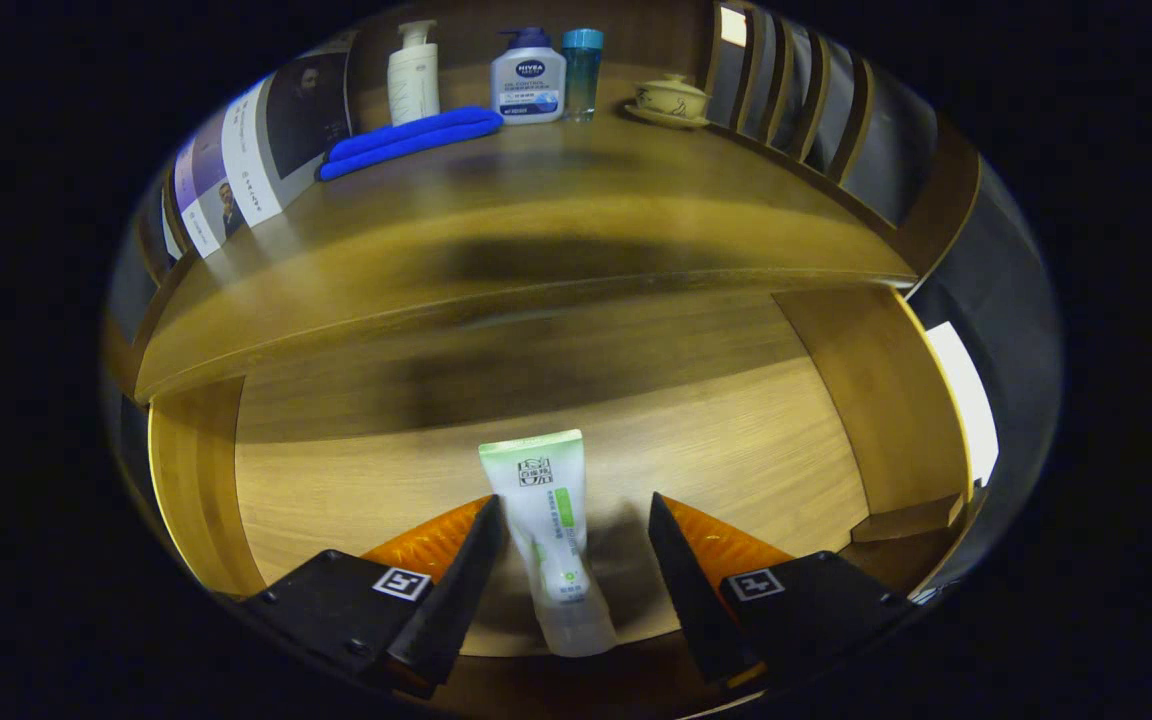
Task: Pull open the drawer, take out the items inside it, and place them on the countertop above the cabinet.
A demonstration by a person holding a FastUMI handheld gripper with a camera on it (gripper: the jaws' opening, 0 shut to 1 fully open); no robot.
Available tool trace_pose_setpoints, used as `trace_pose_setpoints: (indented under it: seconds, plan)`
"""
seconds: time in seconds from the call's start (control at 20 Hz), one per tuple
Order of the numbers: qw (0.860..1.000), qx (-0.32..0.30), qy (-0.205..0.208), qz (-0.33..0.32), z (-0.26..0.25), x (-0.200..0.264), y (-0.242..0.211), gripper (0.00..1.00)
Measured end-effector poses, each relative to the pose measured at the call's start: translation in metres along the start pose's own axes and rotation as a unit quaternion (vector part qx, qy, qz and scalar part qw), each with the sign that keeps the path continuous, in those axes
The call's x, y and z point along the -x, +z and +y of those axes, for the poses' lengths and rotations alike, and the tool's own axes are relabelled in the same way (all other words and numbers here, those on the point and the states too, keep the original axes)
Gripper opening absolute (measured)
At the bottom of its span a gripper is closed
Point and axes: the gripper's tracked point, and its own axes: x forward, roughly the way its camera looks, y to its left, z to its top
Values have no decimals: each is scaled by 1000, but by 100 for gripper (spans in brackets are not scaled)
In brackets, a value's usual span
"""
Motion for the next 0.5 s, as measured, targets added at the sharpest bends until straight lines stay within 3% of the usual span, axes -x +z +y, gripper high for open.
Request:
trace_pose_setpoints:
  seconds: [0.3, 0.4, 0.5]
  plan:
    - [1000, -18, 20, 8, 8, -12, -3, 72]
    - [1000, -19, 22, 6, 8, -10, -1, 52]
    - [999, -27, 22, -2, 9, -9, 2, 46]
